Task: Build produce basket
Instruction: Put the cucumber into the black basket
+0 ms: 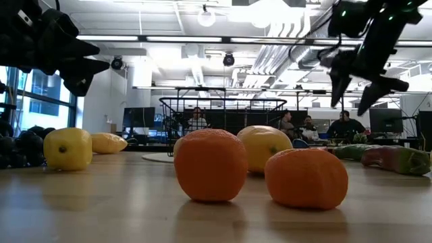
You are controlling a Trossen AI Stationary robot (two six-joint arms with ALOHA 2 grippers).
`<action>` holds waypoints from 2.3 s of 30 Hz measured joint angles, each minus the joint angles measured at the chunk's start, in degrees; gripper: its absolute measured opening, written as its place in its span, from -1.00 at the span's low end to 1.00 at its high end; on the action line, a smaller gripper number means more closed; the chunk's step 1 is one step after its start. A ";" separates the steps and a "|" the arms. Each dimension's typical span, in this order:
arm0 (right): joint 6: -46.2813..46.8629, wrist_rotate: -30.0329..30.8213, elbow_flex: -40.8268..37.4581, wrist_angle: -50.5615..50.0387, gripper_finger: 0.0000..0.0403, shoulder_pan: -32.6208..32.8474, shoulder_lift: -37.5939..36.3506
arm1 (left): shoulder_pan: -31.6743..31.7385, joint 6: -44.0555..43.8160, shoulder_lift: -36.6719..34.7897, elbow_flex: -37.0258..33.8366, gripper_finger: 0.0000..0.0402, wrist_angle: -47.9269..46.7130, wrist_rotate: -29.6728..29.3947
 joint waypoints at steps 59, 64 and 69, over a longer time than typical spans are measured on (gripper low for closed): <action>-4.09 -4.91 -0.04 3.18 -0.51 -8.47 29.71 | 0.00 -0.01 0.01 0.00 -0.20 -0.02 0.00; -4.09 -5.71 -0.04 1.08 -0.48 -8.46 25.57 | -0.02 0.00 0.00 0.02 -0.20 0.00 0.00; -4.54 -5.86 -0.04 -1.85 -0.43 -7.79 18.70 | -0.02 -0.02 0.01 0.00 -0.20 -0.01 0.00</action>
